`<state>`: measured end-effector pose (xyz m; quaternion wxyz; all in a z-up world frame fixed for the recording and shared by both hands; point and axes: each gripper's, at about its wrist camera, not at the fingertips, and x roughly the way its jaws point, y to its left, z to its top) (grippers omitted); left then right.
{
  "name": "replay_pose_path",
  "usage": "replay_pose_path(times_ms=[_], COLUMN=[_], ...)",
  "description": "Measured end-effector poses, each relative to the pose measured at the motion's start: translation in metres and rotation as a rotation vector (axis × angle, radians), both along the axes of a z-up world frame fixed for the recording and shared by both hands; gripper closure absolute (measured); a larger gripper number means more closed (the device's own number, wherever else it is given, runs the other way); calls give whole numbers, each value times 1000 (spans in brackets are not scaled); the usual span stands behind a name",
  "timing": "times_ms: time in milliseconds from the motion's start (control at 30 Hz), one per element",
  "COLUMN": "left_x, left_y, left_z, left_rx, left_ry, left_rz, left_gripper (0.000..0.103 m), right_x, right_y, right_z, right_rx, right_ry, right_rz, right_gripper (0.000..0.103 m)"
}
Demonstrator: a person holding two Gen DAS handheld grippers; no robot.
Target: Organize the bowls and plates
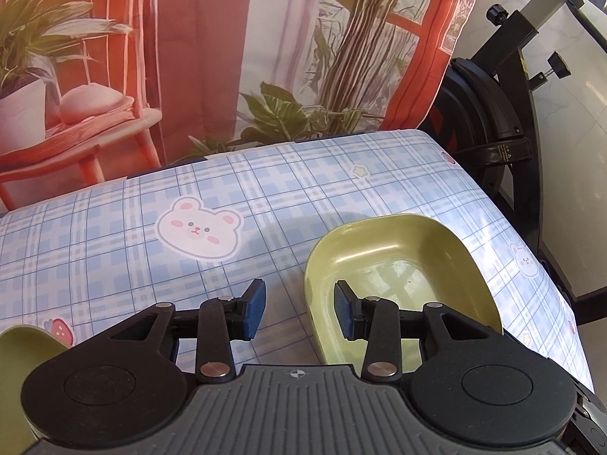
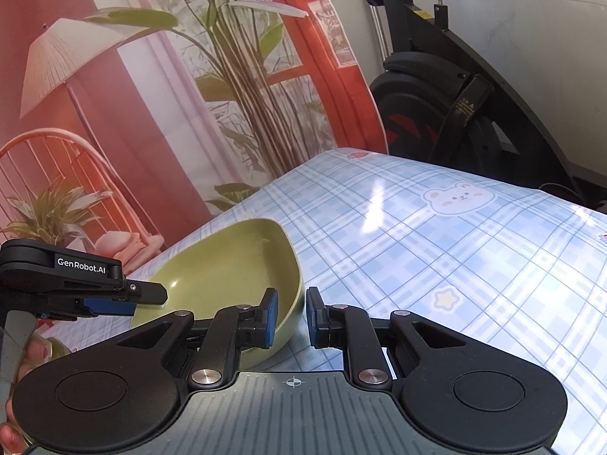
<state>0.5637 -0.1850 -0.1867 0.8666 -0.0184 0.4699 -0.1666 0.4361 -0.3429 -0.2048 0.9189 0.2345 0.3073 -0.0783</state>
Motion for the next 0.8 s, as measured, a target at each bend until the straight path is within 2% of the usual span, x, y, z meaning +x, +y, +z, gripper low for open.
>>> replay_pose_path(times_ms=[67,133,200,300,567,800], left_x=[1,0,-3,-7,-17,-32], left_y=[-2,-4,-6,-6,0,13], left_z=[-1,-2,-3,-4,11,32], left_rx=[5,1,9,-1,-4,-33], left_ry=[0,-6,-7,-11,-20,-45], left_rz=[-2,-5,-20,-32,-49,-45], left_gripper=[63,69,84,91,94,94], right_x=[0,0,0,1,-5,-14], right_y=[-1,-2,-3,-3,-3,6], right_z=[-1,-1,-2,-3,5,27], right_rx=[3,11,17,18,24,17], right_ry=[-1,-2,-3,4,17,12], right_rz=[0,-1,-1,-2,-19,-3], right_gripper=[87,87,88,89,94,94])
